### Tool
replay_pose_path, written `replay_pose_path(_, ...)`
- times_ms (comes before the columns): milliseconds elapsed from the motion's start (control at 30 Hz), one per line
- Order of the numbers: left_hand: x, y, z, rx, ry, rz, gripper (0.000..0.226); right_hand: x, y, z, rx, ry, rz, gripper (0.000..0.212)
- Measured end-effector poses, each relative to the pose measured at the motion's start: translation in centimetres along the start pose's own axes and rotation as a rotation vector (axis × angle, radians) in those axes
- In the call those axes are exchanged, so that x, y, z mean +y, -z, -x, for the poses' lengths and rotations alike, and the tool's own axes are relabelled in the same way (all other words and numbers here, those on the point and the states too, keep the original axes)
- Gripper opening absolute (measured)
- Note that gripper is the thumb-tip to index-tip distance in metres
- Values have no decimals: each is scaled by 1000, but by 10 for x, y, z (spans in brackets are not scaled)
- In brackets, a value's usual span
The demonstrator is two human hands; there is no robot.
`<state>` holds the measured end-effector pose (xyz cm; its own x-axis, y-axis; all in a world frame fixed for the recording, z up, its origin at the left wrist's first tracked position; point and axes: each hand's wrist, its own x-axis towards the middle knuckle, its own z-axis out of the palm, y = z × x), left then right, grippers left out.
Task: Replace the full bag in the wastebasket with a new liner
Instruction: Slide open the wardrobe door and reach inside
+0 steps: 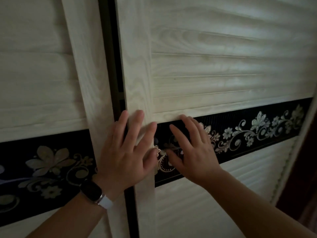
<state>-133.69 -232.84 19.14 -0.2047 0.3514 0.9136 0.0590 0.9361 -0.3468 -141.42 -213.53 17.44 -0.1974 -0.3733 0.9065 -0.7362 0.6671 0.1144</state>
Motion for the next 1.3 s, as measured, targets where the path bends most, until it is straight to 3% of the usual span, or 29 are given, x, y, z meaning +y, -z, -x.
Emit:
replay_pose_path(233, 0, -11, -3, -6, -27, 90, 66, 10, -52, 5, 243, 11, 21, 67)
replay_pose_path(367, 9, -20, -8, -3, -23, 113, 65, 23, -57, 8, 289, 28, 26, 66)
replay_pose_path(1300, 164, -143, -94, -68, 32, 44, 67, 240, -27, 45, 228, 12, 73, 63)
